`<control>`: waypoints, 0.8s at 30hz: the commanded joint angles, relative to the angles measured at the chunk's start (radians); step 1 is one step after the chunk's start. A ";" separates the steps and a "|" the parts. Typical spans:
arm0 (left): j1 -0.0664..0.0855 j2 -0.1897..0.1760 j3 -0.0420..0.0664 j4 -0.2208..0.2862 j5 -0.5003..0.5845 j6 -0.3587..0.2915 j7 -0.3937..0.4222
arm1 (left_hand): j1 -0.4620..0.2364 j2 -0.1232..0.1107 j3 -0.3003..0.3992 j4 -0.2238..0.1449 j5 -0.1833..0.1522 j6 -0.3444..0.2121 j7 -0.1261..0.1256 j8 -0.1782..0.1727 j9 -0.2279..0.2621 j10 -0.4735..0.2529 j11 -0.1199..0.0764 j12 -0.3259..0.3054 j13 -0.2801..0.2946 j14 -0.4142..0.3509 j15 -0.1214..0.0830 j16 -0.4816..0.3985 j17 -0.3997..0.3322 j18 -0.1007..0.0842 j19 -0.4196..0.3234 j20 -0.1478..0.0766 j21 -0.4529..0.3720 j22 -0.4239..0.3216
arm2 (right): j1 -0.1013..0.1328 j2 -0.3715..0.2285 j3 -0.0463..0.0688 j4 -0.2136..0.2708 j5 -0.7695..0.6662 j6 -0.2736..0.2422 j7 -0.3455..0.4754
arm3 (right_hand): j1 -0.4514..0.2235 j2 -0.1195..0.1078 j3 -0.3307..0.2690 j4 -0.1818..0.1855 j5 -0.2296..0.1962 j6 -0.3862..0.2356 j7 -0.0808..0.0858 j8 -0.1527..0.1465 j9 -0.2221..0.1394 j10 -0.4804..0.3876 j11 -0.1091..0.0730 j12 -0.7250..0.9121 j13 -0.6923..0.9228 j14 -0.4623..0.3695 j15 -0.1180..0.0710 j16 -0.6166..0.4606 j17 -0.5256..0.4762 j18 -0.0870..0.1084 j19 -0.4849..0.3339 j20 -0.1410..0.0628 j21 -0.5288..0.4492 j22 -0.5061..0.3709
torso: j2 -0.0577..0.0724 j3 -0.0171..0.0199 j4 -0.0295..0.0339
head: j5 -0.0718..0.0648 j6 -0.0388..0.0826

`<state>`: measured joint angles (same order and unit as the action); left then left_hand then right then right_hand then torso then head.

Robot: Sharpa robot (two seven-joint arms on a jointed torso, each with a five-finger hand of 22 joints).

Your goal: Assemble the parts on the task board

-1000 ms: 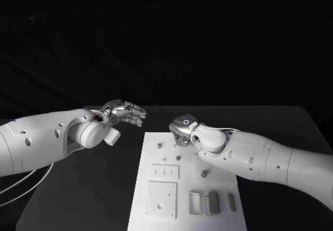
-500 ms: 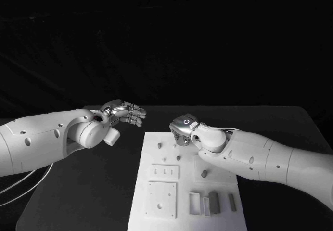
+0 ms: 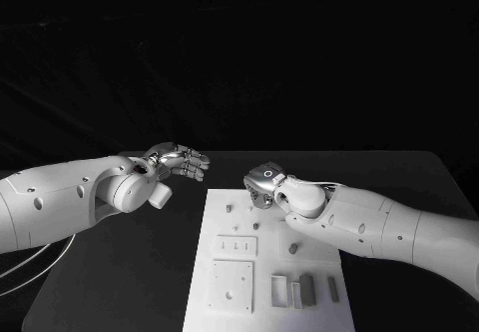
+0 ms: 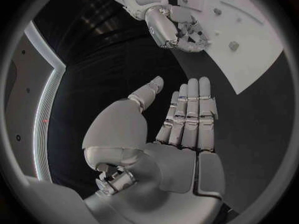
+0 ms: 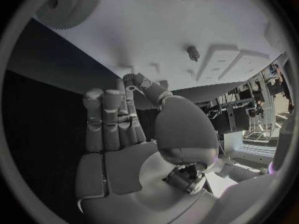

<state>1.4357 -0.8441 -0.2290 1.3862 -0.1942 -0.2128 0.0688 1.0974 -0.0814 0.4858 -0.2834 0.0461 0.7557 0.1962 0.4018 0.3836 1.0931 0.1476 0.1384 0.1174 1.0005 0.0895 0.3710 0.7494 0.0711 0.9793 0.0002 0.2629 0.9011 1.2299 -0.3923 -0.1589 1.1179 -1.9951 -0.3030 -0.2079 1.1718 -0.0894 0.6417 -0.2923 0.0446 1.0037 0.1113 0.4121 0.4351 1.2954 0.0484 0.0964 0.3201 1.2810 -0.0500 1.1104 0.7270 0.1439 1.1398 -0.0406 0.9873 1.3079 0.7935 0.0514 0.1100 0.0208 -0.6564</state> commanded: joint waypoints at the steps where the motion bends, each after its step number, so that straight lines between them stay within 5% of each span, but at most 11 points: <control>1: 0.002 0.000 0.001 0.001 -0.001 -0.002 0.005 | -0.002 0.001 0.003 0.000 0.003 0.008 0.004 -0.006 -0.001 0.007 0.002 -0.005 0.001 0.005 0.001 -0.006 0.002 0.010 -0.001 -0.008 -0.006 0.001 | -0.003 -0.006 -0.003 -0.001 -0.005 0.031 -0.004 | 0.005 0.008 0.005 -0.001 0.007 0.007 0.002 0.002 0.002 0.013 0.005 0.004 0.001 0.000 -0.006 0.004 -0.001 0.118 -0.001 -0.006 0.006 0.020 | 0.000 0.0005 0.0001 | 0.000 -0.001; 24: 0.002 0.000 0.001 0.002 -0.002 -0.001 0.004 | 0.000 0.000 0.004 -0.001 0.003 0.009 0.004 -0.007 -0.001 0.008 0.002 -0.007 0.001 0.005 0.001 -0.008 0.004 0.010 -0.001 -0.008 -0.006 0.002 | -0.005 -0.011 -0.003 0.025 -0.005 0.039 -0.005 | 0.005 0.004 0.005 -0.001 0.007 0.007 0.002 0.000 0.003 0.014 0.005 0.002 0.000 -0.001 -0.006 0.004 -0.002 0.118 -0.002 -0.006 0.007 0.020 | 0.001 -0.0008 0.0003 | 0.003 -0.002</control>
<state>1.4358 -0.8451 -0.2290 1.3860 -0.1944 -0.2128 0.0679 1.0974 -0.0814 0.4857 -0.2834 0.0461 0.7556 0.1963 0.4018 0.3837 1.0931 0.1476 0.1369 0.1174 1.0005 0.0895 0.3672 0.7524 0.0685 0.9793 0.0002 0.2629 0.9019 1.2284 -0.4021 -0.1602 1.1423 -1.9950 -0.2964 -0.2124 1.1717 -0.0894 0.6399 -0.2938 0.0503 1.0035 0.1114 0.4113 0.4367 1.2974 0.0464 0.0957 0.3185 1.2826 -0.0479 1.1103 0.7270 0.1438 1.1358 -0.0407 0.9910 1.3080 0.7947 0.0513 0.1102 0.0237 -0.6585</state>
